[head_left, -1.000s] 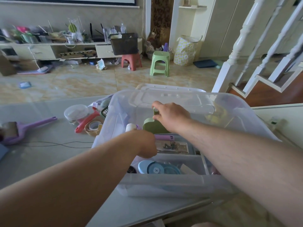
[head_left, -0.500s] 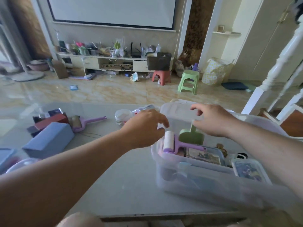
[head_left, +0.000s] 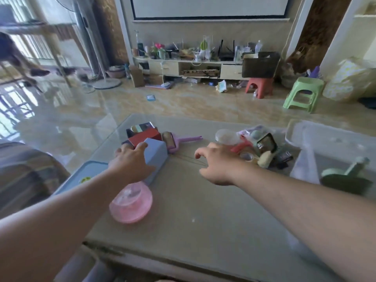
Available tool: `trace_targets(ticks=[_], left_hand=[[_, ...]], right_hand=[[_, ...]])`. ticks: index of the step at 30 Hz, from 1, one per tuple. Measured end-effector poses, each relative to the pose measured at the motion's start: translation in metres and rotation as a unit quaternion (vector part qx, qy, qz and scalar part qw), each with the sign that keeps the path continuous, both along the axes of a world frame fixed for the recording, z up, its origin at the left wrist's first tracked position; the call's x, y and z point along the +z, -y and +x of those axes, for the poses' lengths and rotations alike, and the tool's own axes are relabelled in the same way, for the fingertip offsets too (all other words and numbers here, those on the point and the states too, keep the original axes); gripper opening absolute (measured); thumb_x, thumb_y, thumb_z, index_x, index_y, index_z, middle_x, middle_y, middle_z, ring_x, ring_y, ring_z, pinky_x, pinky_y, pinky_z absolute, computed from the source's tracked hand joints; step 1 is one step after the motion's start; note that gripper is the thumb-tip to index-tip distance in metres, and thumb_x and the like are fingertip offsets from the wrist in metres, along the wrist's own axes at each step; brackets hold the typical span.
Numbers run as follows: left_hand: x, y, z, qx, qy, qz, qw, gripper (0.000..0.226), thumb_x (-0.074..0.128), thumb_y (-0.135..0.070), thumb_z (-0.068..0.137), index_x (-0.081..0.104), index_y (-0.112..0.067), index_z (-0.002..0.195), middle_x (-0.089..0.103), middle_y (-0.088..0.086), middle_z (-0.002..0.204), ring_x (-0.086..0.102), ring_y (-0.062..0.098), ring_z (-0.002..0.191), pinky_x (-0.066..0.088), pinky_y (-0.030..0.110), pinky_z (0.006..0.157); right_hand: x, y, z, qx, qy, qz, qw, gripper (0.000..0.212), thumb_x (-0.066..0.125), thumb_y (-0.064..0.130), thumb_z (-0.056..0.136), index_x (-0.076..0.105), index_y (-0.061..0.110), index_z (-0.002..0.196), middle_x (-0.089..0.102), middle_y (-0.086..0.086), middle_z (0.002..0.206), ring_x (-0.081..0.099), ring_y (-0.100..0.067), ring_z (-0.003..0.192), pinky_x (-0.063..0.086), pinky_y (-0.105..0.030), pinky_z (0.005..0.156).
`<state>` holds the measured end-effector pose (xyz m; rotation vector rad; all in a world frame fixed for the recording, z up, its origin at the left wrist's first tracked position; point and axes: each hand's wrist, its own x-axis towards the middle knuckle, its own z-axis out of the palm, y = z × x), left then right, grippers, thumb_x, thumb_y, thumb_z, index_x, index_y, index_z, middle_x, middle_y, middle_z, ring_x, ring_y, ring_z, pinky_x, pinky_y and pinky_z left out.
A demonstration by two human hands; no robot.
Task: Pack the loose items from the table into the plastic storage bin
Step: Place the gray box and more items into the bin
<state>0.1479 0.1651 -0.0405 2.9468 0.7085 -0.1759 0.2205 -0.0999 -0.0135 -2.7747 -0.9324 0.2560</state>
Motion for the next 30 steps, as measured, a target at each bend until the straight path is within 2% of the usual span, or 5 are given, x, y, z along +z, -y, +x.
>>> trace_targets(ticks=[4, 9, 16, 25, 30], left_hand=[[-0.03, -0.013, 0.017, 0.009, -0.049, -0.023, 0.998, 0.11, 0.061, -0.081, 0.076, 0.003, -0.04, 0.16, 0.042, 0.022, 0.144, 0.042, 0.045, 0.133, 0.044, 0.054, 0.105], [-0.047, -0.012, 0.027, -0.015, 0.017, -0.048, 0.999, 0.087, 0.067, -0.056, 0.082, 0.016, -0.048, 0.153, 0.04, 0.013, 0.127, 0.049, 0.04, 0.115, 0.048, 0.043, 0.078], [-0.022, 0.008, 0.017, -0.166, 0.158, -0.017, 0.973, 0.092, 0.079, -0.034, 0.07, 0.037, -0.047, 0.151, 0.04, 0.006, 0.14, 0.037, 0.037, 0.127, 0.046, 0.048, 0.1], [0.09, 0.107, -0.003, -0.35, 0.356, -0.047, 0.865, 0.083, 0.089, -0.017, 0.063, 0.061, -0.02, 0.141, 0.048, 0.014, 0.14, 0.052, 0.032, 0.123, 0.048, 0.039, 0.1], [0.135, 0.233, 0.003, -0.378, 0.432, -0.151, 0.805, 0.08, 0.086, -0.031, 0.078, 0.049, -0.023, 0.149, 0.045, 0.014, 0.147, 0.053, 0.028, 0.129, 0.053, 0.046, 0.102]], right_hand=[[-0.045, -0.041, 0.013, -0.009, -0.059, -0.01, 0.998, 0.054, 0.058, 0.033, 0.086, 0.051, 0.042, 0.139, 0.044, 0.001, 0.139, 0.053, -0.029, 0.124, 0.052, -0.045, 0.097], [-0.08, -0.066, 0.027, -0.009, -0.095, -0.01, 0.995, 0.075, 0.059, 0.03, 0.083, 0.032, 0.045, 0.152, 0.038, -0.001, 0.146, 0.049, -0.03, 0.132, 0.049, -0.046, 0.103], [-0.07, -0.062, 0.04, -0.028, -0.041, 0.093, 0.994, 0.111, 0.07, 0.034, 0.083, -0.011, 0.055, 0.156, 0.015, 0.0, 0.156, 0.049, -0.033, 0.13, 0.048, -0.048, 0.104], [0.071, 0.055, 0.003, -0.02, 0.143, 0.15, 0.978, 0.07, 0.076, 0.025, 0.06, 0.043, 0.025, 0.122, 0.04, -0.004, 0.128, 0.054, -0.03, 0.098, 0.054, -0.044, 0.076], [0.145, 0.214, -0.038, -0.106, 0.184, 0.189, 0.959, 0.082, 0.086, 0.038, 0.064, 0.049, 0.022, 0.136, 0.049, -0.004, 0.126, 0.048, -0.021, 0.112, 0.045, -0.034, 0.085]])
